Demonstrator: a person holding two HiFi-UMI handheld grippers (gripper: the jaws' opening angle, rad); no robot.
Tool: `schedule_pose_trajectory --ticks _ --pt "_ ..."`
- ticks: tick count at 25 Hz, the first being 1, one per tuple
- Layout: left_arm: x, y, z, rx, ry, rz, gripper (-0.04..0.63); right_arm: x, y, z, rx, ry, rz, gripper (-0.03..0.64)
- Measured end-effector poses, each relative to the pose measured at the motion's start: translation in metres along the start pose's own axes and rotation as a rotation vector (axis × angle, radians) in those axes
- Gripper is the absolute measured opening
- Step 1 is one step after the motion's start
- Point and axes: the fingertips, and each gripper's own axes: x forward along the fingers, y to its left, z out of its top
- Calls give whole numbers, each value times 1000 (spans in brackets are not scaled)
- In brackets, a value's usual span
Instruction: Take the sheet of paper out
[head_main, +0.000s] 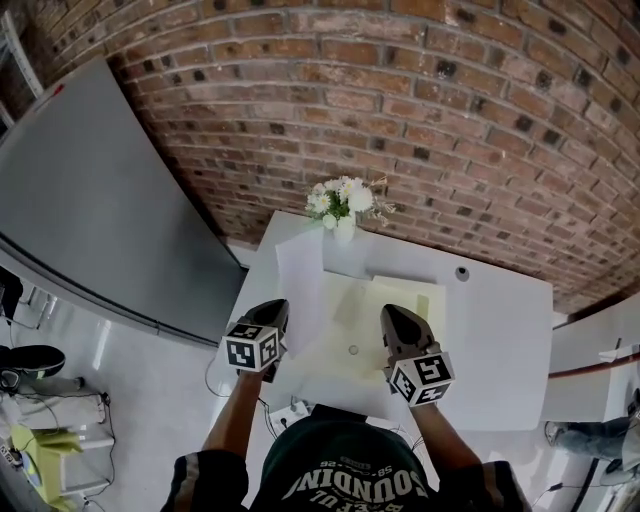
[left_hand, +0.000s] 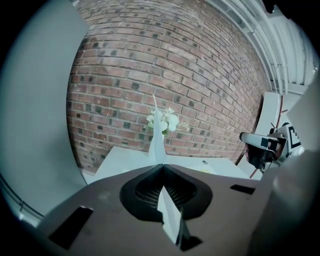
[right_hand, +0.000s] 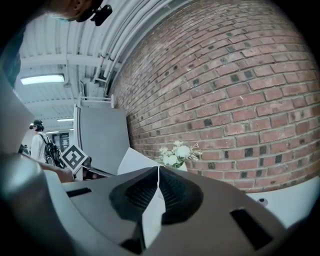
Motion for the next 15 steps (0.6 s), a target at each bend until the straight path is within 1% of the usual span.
schedule_pose_trajectory --ticks 8,12,15 --pt "-40 9 30 23 -95 61 11 12 5 20 -36 -33 36 71" --pt "-59 11 47 51 -144 89 11 18 5 28 -59 -43 38 71" --pt "-72 11 59 67 -181 96 11 19 6 34 -79 -56 29 71"
